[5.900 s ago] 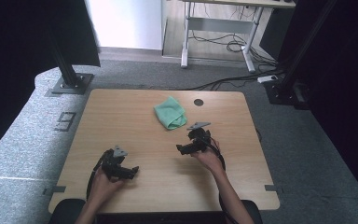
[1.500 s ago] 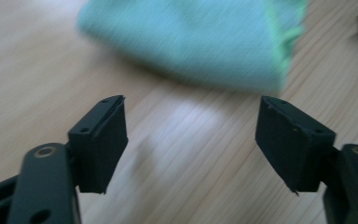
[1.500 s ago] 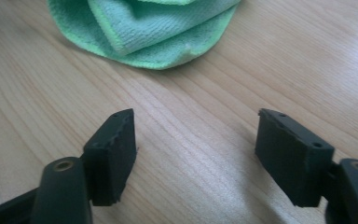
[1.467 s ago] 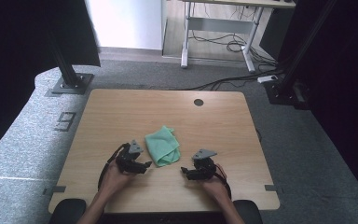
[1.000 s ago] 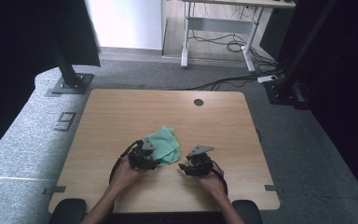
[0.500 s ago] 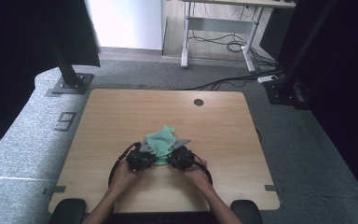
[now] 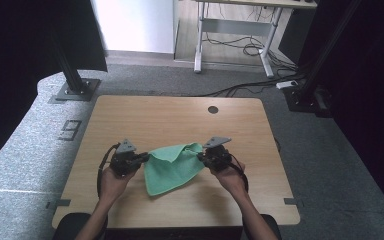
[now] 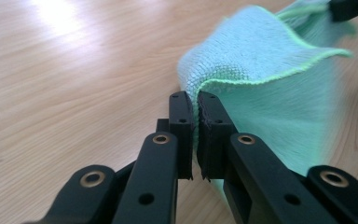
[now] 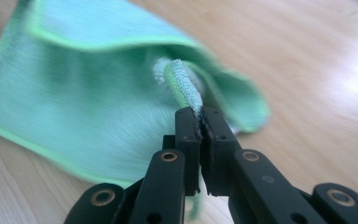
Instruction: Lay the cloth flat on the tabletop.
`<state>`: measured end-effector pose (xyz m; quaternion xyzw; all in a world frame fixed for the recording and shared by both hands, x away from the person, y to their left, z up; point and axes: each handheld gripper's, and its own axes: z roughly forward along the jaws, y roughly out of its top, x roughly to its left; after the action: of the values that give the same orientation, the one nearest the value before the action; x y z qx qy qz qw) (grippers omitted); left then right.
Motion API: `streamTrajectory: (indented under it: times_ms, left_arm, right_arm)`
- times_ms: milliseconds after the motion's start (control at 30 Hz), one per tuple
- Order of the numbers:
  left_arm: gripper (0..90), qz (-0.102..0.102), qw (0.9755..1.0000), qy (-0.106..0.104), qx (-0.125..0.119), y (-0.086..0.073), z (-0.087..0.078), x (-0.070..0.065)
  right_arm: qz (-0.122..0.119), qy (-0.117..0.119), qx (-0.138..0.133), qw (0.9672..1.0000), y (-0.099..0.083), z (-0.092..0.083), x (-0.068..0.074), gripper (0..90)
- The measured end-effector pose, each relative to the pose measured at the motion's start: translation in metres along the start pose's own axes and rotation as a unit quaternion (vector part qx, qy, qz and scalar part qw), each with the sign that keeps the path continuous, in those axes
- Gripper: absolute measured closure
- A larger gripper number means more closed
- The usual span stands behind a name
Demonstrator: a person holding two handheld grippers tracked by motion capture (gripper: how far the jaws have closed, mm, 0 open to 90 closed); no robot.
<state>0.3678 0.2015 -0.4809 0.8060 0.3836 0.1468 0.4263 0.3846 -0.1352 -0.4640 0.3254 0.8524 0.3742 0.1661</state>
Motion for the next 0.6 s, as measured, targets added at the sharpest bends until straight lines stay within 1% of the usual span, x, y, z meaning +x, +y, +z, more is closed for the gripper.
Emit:
streamTrajectory:
  times_ms: [67, 100, 133, 167, 200, 267, 300, 333, 400, 467, 500, 533, 600]
  left_arm:
    - [84.9, -0.013, 0.9999, 0.0, -0.002, -0.001, -0.004, 0.006]
    - [84.8, -0.019, 0.9998, -0.002, 0.0, -0.002, -0.003, 0.009]
    - [84.7, -0.024, 0.9997, -0.004, 0.007, -0.003, -0.001, 0.011]
    - [84.6, -0.024, 0.9997, -0.004, 0.007, -0.003, -0.001, 0.011]
    - [84.3, -0.029, 0.9993, -0.004, 0.024, -0.008, 0.007, 0.014]
    - [82.6, -0.032, 0.9983, -0.004, 0.049, -0.017, 0.019, 0.016]
    - [78.8, -0.032, 0.9978, -0.002, 0.058, -0.02, 0.022, 0.017]
    - [73.1, -0.029, 0.9973, 0.002, 0.067, -0.024, 0.026, 0.017]
    - [58.4, -0.026, 0.9969, 0.012, 0.073, -0.029, 0.028, 0.017]
    - [48.4, -0.02, 0.9975, 0.017, 0.065, -0.026, 0.024, 0.016]
    - [43.7, -0.017, 0.998, 0.018, 0.059, -0.023, 0.021, 0.016]
    - [39.8, -0.015, 0.9984, 0.015, 0.052, -0.02, 0.019, 0.015]
    - [35.5, -0.01, 0.9991, 0.006, 0.041, -0.015, 0.017, 0.012]
  right_arm:
    - [0.005, -0.007, -0.005, 0.9999, 0.0, -0.008, -0.006, 84.9]
    - [0.007, -0.011, -0.006, 0.9999, 0.0, -0.011, -0.009, 84.8]
    - [0.008, -0.015, -0.005, 0.9998, -0.001, -0.013, -0.013, 84.7]
    - [0.008, -0.015, -0.005, 0.9998, -0.001, -0.013, -0.013, 84.7]
    - [0.021, -0.013, 0.007, 0.9997, -0.005, -0.01, -0.02, 83.6]
    - [0.029, -0.009, 0.026, 0.9992, -0.012, -0.003, -0.023, 79.5]
    - [0.033, -0.01, 0.039, 0.9986, -0.018, 0.004, -0.024, 75.0]
    - [0.036, -0.009, 0.047, 0.9982, -0.023, 0.007, -0.024, 68.5]
    - [0.045, -0.013, 0.051, 0.9976, -0.035, 0.015, -0.025, 55.5]
    - [0.052, -0.013, 0.051, 0.9973, -0.042, 0.017, -0.026, 48.7]
    - [0.054, -0.015, 0.049, 0.9972, -0.044, 0.018, -0.026, 46.7]
    - [0.055, -0.016, 0.045, 0.9973, -0.045, 0.017, -0.026, 45.5]
    - [0.06, -0.015, 0.038, 0.9974, -0.046, 0.017, -0.026, 43.4]
